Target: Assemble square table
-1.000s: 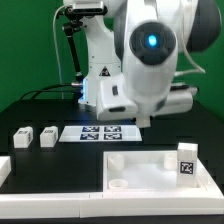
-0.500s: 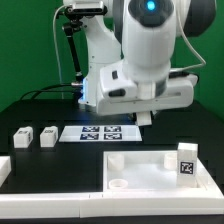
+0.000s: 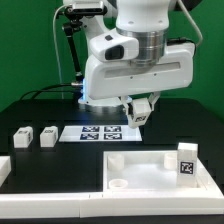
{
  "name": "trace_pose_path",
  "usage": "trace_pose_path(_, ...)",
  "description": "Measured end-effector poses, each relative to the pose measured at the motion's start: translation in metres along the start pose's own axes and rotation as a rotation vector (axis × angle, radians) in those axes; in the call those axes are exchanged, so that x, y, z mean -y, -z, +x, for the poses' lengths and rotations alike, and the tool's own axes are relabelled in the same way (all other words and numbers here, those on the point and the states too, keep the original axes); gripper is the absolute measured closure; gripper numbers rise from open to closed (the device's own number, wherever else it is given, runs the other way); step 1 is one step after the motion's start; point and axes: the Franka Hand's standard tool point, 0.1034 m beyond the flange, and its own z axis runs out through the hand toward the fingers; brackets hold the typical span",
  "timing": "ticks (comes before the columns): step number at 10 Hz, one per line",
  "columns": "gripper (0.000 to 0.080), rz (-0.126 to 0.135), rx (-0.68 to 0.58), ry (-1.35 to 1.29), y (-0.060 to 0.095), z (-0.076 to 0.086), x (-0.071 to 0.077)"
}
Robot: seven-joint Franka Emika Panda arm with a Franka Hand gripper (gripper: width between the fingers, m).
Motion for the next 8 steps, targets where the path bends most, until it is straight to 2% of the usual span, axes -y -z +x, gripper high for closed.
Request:
trace_pose_path(2, 0.0508, -0.034, -0.147, 0.004, 0.001, 0.004, -0.006)
trace_pose_path(3, 0.0508, -0.040, -0.217, 0.001, 0.002, 0.008, -0.011)
trace_pose_path(4, 0.0508, -0.036, -0.294, -0.031, 0.012, 0.026, -0.026)
trace_pose_path(5, 0.0508, -0.047, -0.354, -0.057, 0.021, 0.044, -0.037)
trace_pose_path(6, 0.0508, -0.089, -0.456, -0.066, 0.034, 0.061, -0.050)
trace_pose_path(7, 0.0508, -0.148, -0.570, -0.069, 0.047, 0.074, -0.063)
trace_pose_path(8, 0.0508, -0.186, -0.618, -0.060, 0.042, 0.067, -0.067)
